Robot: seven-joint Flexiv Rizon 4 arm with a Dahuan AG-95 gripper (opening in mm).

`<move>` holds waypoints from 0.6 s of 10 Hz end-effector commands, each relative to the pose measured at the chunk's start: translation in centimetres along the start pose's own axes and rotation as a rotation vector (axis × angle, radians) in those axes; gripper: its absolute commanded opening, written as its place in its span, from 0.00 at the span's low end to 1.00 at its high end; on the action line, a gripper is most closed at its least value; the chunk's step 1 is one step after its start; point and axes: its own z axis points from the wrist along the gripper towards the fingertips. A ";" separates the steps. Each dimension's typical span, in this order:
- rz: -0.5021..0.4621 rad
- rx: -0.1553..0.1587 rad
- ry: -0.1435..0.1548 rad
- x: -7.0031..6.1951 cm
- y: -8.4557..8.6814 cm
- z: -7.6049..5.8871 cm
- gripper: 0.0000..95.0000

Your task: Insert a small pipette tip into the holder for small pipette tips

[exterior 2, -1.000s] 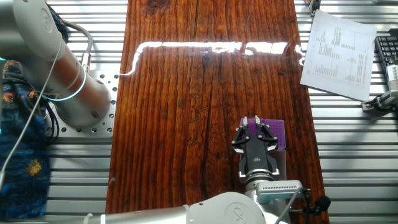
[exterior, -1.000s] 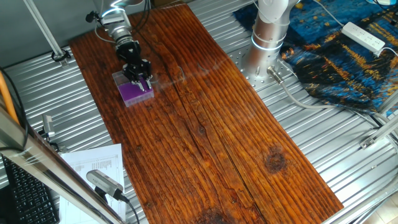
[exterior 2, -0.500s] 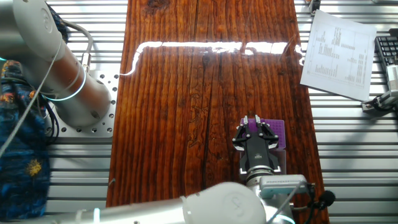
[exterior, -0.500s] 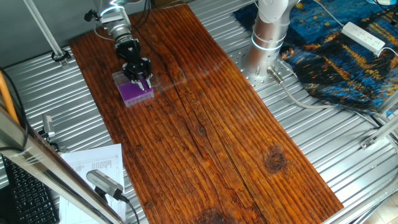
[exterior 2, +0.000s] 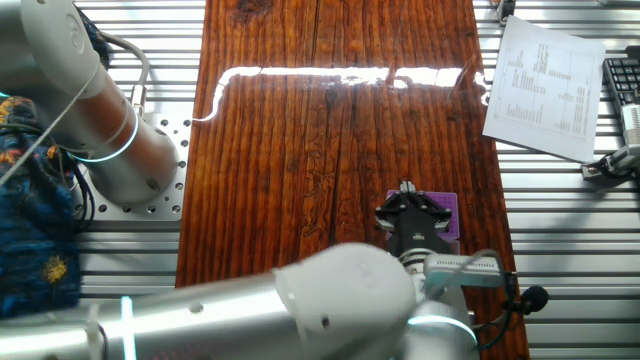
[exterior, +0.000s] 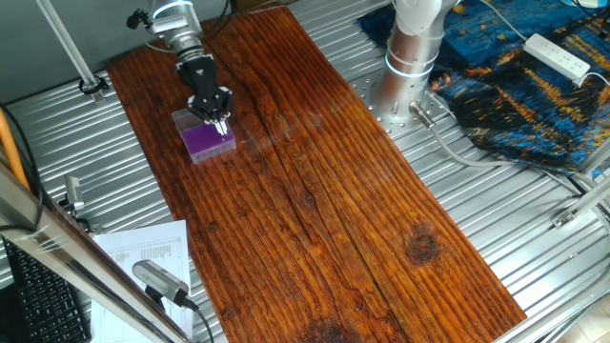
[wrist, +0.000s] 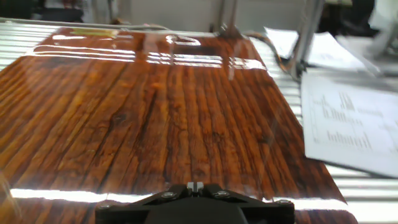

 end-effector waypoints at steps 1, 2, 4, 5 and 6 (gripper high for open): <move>0.184 0.085 0.141 -0.5 -0.5 0.0 0.00; 0.251 0.113 0.193 -0.7 -0.9 0.1 0.00; 0.385 0.146 0.272 -1.7 -2.2 0.2 0.00; 0.439 0.165 0.305 -1.9 -2.4 0.2 0.00; 0.535 0.206 0.345 -1.8 -2.4 0.2 0.00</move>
